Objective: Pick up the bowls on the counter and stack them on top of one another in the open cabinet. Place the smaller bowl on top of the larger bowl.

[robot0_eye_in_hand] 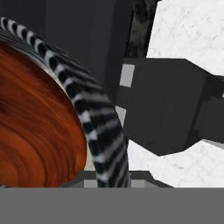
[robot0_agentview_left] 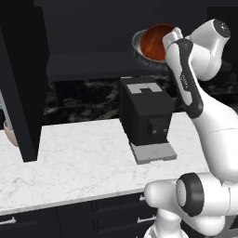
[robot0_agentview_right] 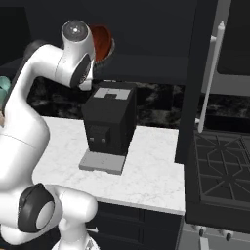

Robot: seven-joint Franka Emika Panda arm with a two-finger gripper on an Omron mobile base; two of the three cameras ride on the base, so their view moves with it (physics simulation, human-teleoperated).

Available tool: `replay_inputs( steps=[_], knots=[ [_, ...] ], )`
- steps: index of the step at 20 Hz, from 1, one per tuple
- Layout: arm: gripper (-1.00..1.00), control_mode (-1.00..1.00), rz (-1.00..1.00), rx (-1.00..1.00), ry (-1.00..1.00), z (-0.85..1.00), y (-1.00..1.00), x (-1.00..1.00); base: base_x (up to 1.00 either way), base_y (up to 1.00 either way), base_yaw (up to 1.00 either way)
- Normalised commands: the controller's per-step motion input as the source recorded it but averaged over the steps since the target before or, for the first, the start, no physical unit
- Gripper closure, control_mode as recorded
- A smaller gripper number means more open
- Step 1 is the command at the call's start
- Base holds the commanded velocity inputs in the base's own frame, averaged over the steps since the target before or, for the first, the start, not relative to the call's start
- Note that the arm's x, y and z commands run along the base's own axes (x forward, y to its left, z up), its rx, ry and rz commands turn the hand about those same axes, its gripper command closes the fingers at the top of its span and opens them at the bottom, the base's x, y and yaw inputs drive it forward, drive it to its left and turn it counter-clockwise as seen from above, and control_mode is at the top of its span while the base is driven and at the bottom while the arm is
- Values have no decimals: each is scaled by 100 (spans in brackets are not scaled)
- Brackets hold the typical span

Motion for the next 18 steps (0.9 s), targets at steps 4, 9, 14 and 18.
replay_inputs(
  steps=[4, 9, 14, 18],
  knots=[
    [100, -100, -4, -1, 10, 0, 7, 100, 0, 0, 0],
    [100, -100, -4, -2, 6, -4, 11, 100, 0, 0, 0],
    [-100, -100, -3, 0, -1, -3, 3, 47, 0, 0, 0],
    [-100, -100, 0, 4, -25, 0, -25, -76, 0, 0, 0]
  ],
)
